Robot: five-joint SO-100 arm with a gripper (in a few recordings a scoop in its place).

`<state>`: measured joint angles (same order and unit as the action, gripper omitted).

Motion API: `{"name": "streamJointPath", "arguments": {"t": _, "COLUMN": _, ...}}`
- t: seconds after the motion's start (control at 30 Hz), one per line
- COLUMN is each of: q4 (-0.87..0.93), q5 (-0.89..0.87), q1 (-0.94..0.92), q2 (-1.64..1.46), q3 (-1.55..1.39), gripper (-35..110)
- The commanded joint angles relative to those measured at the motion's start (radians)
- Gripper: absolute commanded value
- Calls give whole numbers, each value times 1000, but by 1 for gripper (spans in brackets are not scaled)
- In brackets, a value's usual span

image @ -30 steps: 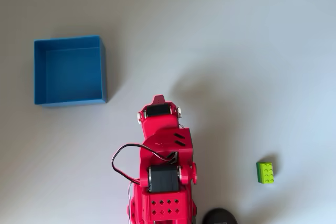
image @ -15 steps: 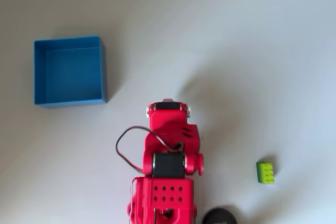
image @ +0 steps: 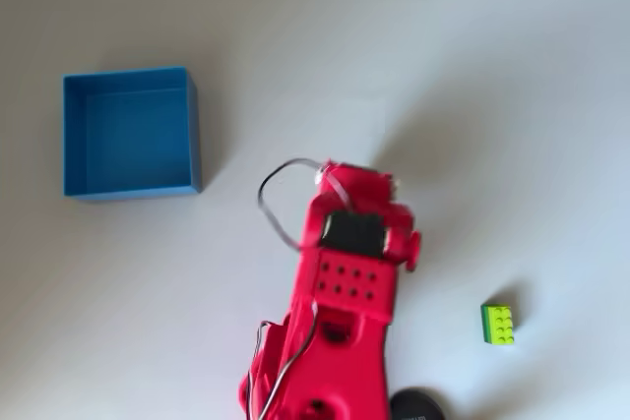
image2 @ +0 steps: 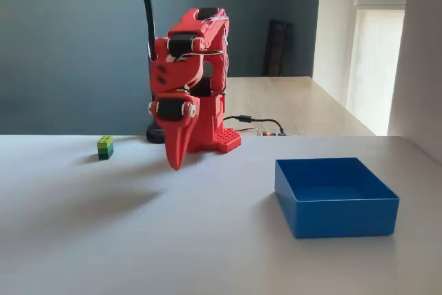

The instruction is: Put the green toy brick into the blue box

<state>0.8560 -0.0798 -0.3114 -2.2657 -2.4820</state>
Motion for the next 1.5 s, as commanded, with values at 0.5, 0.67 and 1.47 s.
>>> {"name": "streamJointPath", "arguments": {"t": 0.5, "q4": -3, "q5": 6, "q1": -305, "q2": 227, "q3": 258, "gripper": 47}}
{"name": "streamJointPath", "arguments": {"t": 0.67, "q4": 26, "q5": -29, "q1": -385, "q2": 267, "q3": 313, "gripper": 46}}
{"name": "streamJointPath", "arguments": {"t": 1.47, "q4": 175, "q5": -46, "q1": -776, "q2": 454, "q3": 373, "gripper": 37}}
